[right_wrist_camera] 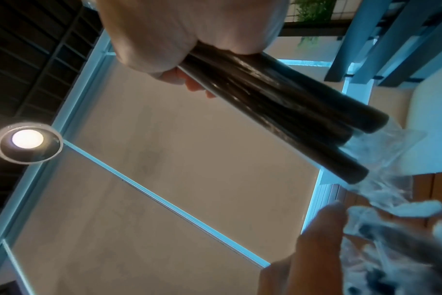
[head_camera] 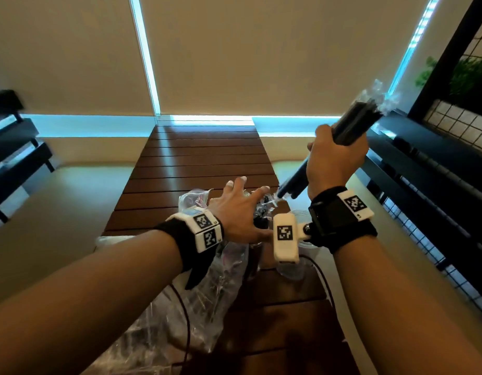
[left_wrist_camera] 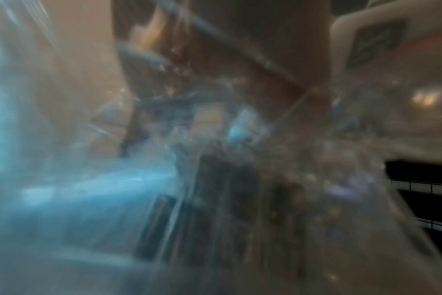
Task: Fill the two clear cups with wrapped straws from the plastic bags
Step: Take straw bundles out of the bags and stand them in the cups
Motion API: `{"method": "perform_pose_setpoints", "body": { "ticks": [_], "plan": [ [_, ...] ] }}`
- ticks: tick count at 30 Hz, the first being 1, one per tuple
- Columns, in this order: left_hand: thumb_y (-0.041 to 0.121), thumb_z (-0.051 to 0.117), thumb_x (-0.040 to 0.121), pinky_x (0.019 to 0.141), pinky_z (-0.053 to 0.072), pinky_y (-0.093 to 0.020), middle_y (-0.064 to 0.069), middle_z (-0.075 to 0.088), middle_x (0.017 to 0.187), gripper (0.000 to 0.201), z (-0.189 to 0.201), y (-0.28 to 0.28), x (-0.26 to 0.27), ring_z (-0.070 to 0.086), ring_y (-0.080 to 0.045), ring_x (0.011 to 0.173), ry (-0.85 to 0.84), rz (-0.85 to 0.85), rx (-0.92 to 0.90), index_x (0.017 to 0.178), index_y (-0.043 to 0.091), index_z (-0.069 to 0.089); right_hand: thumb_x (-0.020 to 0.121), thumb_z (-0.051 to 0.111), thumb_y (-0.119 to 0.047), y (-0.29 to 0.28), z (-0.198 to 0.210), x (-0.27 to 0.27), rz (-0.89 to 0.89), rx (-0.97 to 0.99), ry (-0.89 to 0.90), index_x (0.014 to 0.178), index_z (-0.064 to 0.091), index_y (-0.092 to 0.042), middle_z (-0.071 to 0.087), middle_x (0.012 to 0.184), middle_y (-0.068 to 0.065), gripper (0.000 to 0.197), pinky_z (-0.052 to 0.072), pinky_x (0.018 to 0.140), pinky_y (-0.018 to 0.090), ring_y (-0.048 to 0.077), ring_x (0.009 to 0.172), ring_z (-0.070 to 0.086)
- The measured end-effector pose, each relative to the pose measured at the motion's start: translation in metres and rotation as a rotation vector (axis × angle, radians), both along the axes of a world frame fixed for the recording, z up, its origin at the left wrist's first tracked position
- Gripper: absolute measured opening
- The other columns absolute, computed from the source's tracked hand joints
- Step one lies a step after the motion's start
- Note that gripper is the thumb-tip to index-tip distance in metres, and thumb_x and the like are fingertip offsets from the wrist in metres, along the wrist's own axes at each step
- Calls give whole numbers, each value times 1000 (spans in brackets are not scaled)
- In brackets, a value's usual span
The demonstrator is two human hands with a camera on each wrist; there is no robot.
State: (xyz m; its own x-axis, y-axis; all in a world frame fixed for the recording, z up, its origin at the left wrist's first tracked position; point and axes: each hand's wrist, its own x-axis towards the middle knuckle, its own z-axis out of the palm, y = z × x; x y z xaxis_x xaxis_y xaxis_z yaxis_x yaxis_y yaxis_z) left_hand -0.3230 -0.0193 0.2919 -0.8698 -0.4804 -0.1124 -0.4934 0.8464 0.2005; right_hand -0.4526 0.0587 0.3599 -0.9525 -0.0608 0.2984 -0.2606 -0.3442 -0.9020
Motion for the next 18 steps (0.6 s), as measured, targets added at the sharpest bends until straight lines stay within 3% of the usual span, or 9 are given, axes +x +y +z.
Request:
{"method": "perform_pose_setpoints", "body": {
  "ticks": [4,7,11,15,18],
  "plan": [
    [75,65,72,101,46,-56,-13,30,148,82,-10,-2,-15,40,-39,134,68,128,18,138,33,40,81,68,-15,5,-17,-2,44,47,-21,78,52,-34,61,77,-7,25,61,75,42,23,75,69],
    [55,66,82,88,52,-44,-13,43,127,58,-18,-10,-21,58,-36,109,139,214,92,127,24,44,82,67,-15,4,-34,4,81,104,-17,74,51,-35,59,74,-7,27,59,70,40,26,75,69],
    [38,62,87,81,48,-36,-11,49,112,43,-23,-20,-18,56,-29,98,192,247,163,123,21,47,82,68,-15,0,-49,6,98,112,-61,73,53,-34,61,72,-9,26,59,68,38,24,72,70],
    [29,61,89,78,42,-32,-14,51,116,41,-23,-28,-12,51,-25,94,203,234,182,126,19,46,81,68,-15,-8,-55,7,122,102,-110,73,56,-31,63,59,-13,21,58,66,37,18,63,68],
    [25,60,90,73,42,-28,-15,48,122,44,-22,-31,-7,53,-24,93,209,209,235,130,23,42,84,69,-15,-14,-59,10,153,80,-141,78,56,-29,63,62,-9,19,53,60,29,9,57,66]
  ]
}}
